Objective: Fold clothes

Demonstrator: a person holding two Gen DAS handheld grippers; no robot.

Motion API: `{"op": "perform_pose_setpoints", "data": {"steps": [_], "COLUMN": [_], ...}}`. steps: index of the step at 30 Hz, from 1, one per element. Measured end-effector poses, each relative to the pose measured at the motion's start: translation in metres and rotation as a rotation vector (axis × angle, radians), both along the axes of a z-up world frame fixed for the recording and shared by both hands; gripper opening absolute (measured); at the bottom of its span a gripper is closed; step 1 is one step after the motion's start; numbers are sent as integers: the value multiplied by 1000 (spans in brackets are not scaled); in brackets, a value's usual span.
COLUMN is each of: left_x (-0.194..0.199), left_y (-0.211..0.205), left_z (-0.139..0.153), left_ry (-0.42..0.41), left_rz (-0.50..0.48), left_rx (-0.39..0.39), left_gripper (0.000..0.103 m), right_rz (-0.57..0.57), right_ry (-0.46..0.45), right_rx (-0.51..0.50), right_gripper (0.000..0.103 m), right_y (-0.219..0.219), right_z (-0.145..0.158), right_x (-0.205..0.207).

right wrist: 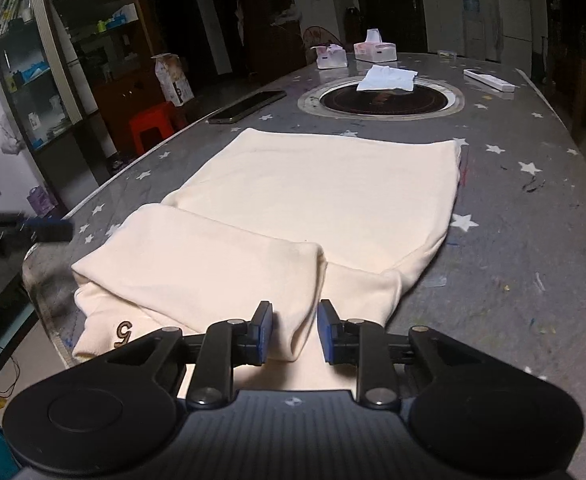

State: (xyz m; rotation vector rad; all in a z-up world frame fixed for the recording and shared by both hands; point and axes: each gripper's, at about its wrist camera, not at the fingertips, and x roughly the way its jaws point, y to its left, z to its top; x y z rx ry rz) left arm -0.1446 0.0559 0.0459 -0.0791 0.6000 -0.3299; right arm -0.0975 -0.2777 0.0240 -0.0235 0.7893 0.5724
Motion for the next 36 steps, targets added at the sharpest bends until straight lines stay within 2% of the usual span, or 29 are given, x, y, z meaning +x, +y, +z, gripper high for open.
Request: {"op": "perform_pose_setpoints", "data": {"steps": [1,5,7,11,13,19,23,26,31,36], "left_x": [6,20,25,30,30,43,68,75,70,90], "left_y": [-2,-15,-22,-26,-25,-26,-36,-35,-19,-28], "left_z": [2,4,-2,-18,-21,0,-13,-29,-22,-14], "left_ry": [2,-12,11,87,109,37,64,112,117,86], "left_rz": [-3,-58,-90,-121,-125,-114,-104,-73,-67,-69], "left_rx": [-15,-29,-22,12,25,26,33,80,27,22], "left_gripper": [13,14,16,17,21,25,25,25,25,26], "right_rz": [4,2,-4,-7,-11,-24,11,12,23,19], "right_ry": [-9,-77,-102,-42,-48,-120,-116,-99,-78,-102], "right_rx": [-9,-31,-42,-101,-105,-48,-14,-49,-41,-14], "right_gripper": [8,6,6,8,8,10,11,11,11,17], "right_y": [1,3,1,-1,-5,-7,7,15,8,12], "right_z": [1,16,25,12,14,31,21,6,1,5], "right_x": [-2,-13,-18,-20,-21,-8,5,11,11,13]}}
